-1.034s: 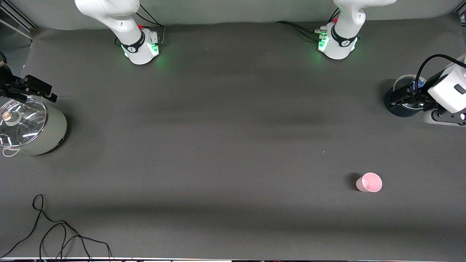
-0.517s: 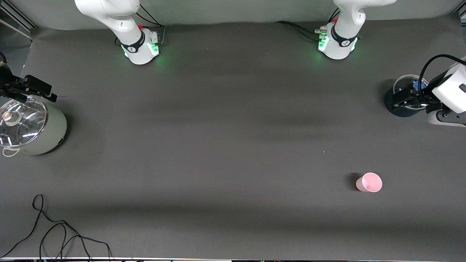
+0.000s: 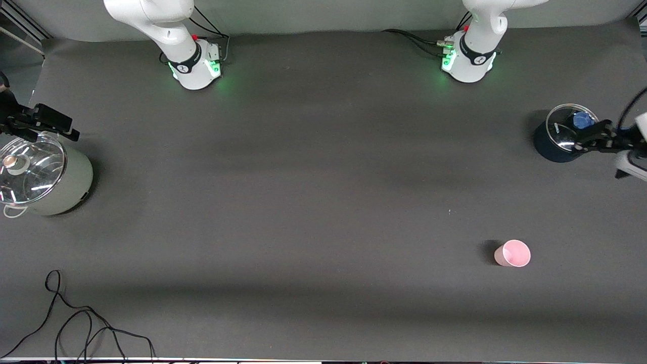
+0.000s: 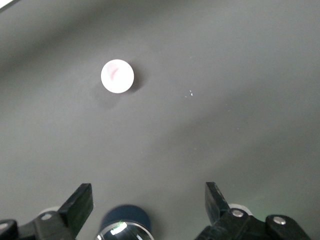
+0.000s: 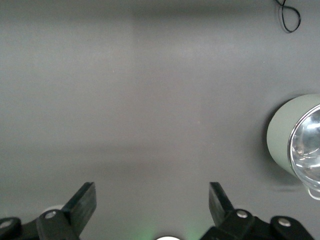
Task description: Transfer pink cup from left to right arm
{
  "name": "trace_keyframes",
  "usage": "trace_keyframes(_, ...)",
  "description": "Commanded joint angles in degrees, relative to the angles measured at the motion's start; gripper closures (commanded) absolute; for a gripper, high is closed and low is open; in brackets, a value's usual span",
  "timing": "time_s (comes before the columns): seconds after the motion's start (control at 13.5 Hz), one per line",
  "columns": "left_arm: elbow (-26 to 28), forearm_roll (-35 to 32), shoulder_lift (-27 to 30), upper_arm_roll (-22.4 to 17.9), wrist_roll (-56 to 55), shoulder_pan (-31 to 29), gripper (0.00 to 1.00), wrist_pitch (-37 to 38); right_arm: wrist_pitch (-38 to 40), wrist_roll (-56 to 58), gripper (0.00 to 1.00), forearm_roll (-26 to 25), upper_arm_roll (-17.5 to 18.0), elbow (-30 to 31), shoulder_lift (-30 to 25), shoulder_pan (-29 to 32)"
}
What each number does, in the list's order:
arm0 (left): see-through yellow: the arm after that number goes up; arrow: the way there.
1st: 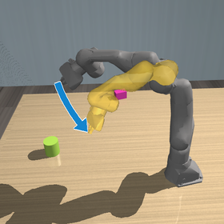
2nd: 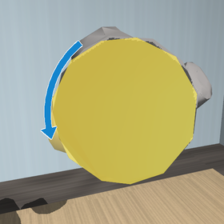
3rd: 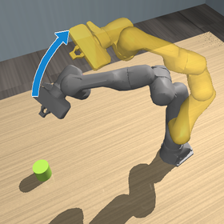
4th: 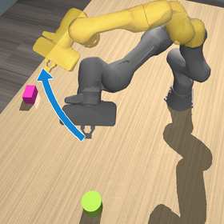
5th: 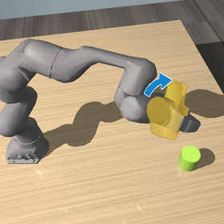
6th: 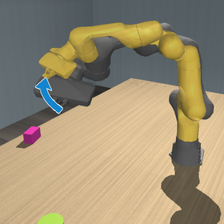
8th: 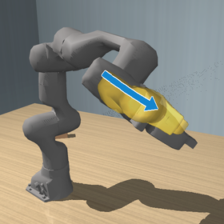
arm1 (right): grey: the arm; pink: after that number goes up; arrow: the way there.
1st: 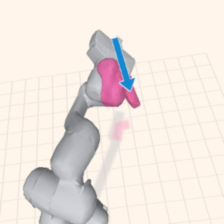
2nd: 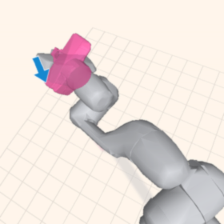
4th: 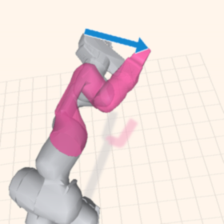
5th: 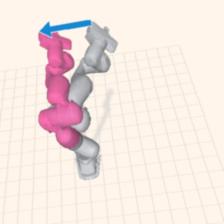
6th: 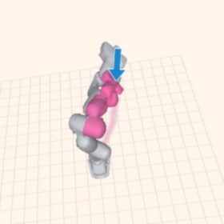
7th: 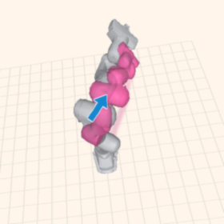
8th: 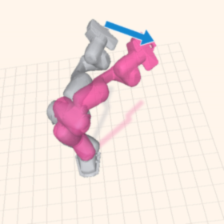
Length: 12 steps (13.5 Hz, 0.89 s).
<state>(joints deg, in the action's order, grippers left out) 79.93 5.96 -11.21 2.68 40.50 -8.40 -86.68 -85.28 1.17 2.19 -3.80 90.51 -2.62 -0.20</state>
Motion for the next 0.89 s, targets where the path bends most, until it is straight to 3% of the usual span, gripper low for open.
trace_keyframes(0.0, -5.13, 6.67, -5.65, 0.22, 14.65, -4.94, 0.0, 0.46, 1.43, 0.23, 0.0, 0.8, -0.51, -1.56, 0.51, -0.41)
trace_keyframes(0.44, -5.31, 23.19, -15.13, 0.22, 42.17, -15.13, 0.0, -3.13, 1.43, 0.23, 0.0, 0.8, -0.51, -1.47, 0.51, -0.41)
trace_keyframes(0.81, -7.59, 36.12, -28.75, 0.31, 61.26, -21.12, 0.0, -3.92, 1.69, 0.23, 0.0, 0.8, -0.51, -1.3, 0.33, -0.41)
